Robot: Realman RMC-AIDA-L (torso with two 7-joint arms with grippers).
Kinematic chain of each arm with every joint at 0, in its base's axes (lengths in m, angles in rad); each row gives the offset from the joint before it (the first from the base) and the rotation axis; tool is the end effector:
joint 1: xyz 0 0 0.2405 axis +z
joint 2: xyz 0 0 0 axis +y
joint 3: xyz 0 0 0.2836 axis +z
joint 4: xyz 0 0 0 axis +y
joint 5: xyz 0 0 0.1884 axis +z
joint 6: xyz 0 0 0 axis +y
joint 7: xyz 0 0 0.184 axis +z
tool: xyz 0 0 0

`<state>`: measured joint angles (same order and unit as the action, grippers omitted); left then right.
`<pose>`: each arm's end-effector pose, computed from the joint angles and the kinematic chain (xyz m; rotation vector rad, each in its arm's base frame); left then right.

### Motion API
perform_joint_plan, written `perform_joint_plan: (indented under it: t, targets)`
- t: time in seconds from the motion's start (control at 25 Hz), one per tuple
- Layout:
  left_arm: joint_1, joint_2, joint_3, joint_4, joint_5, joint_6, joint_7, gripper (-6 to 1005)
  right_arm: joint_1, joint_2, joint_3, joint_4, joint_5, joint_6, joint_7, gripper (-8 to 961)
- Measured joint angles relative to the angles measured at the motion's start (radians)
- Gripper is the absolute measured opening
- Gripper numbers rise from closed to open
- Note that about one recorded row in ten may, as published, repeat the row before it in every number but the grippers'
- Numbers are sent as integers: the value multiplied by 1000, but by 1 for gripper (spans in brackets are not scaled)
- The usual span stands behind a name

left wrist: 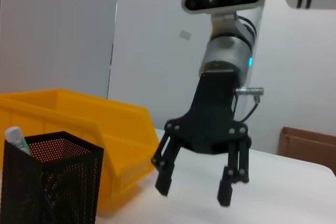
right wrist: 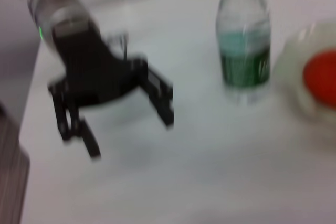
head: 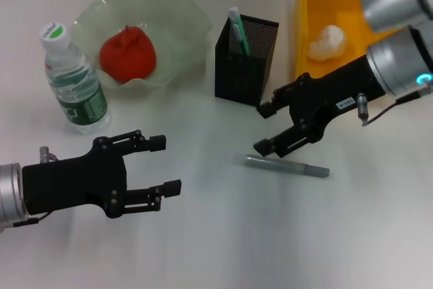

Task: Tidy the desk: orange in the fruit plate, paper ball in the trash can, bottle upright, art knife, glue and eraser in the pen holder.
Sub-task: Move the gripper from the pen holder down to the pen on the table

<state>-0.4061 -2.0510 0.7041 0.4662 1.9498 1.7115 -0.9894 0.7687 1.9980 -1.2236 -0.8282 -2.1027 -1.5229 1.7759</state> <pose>-0.2775 0.2688 -0.0601 -2.7873 -0.3882 -0.8632 0.1904 0.3668 -0.0708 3.1139 -0.3772 -0.0143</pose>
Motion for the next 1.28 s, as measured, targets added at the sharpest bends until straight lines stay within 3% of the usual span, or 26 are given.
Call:
perform_joint_plan:
  t: [0.08,0.12,0.36,0.68,1.28]
  targets:
    - [0,0,0,0,0,0,0,800,39,9,-4,-1,-90,-13,35,717]
    - [-1,0,0,0,0,0,0,800,72,29,-5,-9,-180,-22,58,715]
    - [0,-1,-4,0,-1,-1,0,800,108,82,-15,-58,-340,-22,79,702]
    - [1,-5,-7,0,-5,-4,0,800,121,88,-125,-53,-339,11,83,684]
    - [4,-8,-9,0,-6,-7,0,800,113,91,-290,17,-288,178,78,451]
